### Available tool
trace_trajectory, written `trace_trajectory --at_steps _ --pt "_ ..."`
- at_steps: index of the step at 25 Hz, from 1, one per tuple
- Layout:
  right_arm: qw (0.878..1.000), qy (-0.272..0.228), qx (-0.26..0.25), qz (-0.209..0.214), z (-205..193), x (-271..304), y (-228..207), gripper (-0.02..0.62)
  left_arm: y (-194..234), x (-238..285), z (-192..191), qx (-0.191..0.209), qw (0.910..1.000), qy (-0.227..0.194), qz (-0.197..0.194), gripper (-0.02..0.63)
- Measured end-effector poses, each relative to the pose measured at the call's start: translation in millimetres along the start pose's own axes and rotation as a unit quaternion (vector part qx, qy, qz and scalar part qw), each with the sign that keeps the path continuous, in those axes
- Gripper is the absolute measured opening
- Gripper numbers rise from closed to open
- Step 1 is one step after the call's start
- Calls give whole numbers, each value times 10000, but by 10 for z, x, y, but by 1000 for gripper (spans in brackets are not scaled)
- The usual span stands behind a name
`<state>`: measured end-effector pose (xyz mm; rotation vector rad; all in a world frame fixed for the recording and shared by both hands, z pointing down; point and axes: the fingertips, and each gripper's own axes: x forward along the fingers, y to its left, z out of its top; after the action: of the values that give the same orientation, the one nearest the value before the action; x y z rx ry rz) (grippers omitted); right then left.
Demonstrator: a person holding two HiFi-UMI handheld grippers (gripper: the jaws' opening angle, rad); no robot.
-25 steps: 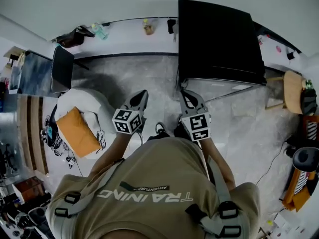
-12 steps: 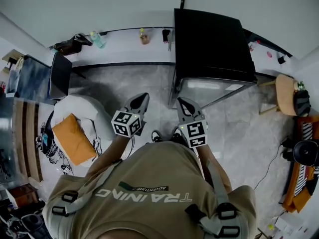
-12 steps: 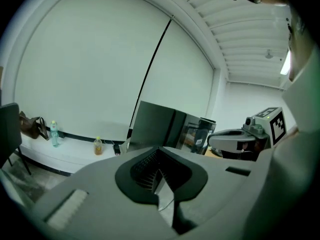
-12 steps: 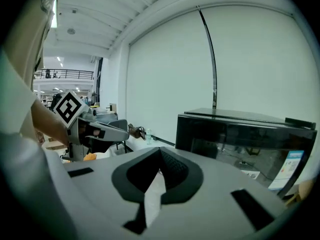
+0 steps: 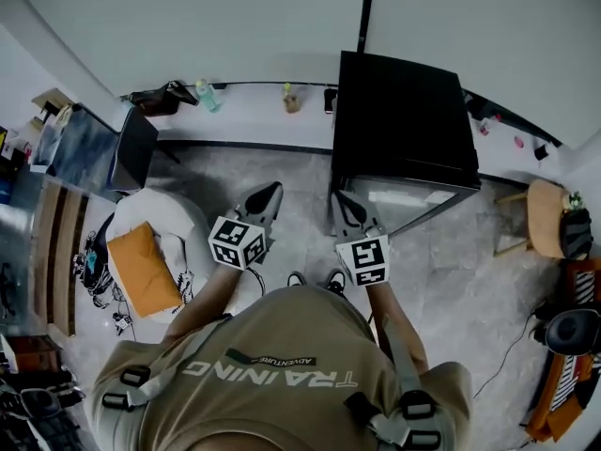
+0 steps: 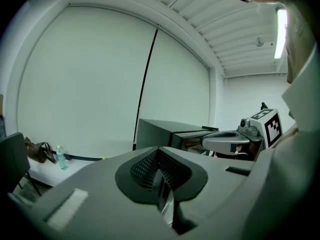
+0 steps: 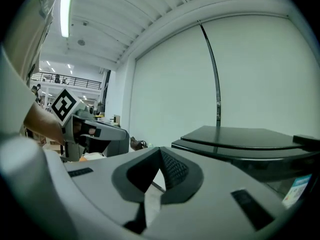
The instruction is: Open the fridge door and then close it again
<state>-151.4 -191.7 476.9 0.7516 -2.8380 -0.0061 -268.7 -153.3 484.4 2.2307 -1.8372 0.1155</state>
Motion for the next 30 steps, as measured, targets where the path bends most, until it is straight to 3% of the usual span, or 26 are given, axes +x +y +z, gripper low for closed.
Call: trace_trajectory --at_steps 7,14,19,30 --pt "9993 -335 -135 -20 296 -67 -99 -4 54 -26 245 156 9993 -216 256 0" --pt "9991 -353 96 -200 240 -170 -263 -4 -40 49 176 440 9988 -39 225 1" --pt "9991 -239 293 -177 84 -221 -275 -3 -40 83 140 385 9989 -41 265 0" --pt "9998 -157 131 3 63 -181 -201 -3 -31 74 -13 149 9995 20 273 0"
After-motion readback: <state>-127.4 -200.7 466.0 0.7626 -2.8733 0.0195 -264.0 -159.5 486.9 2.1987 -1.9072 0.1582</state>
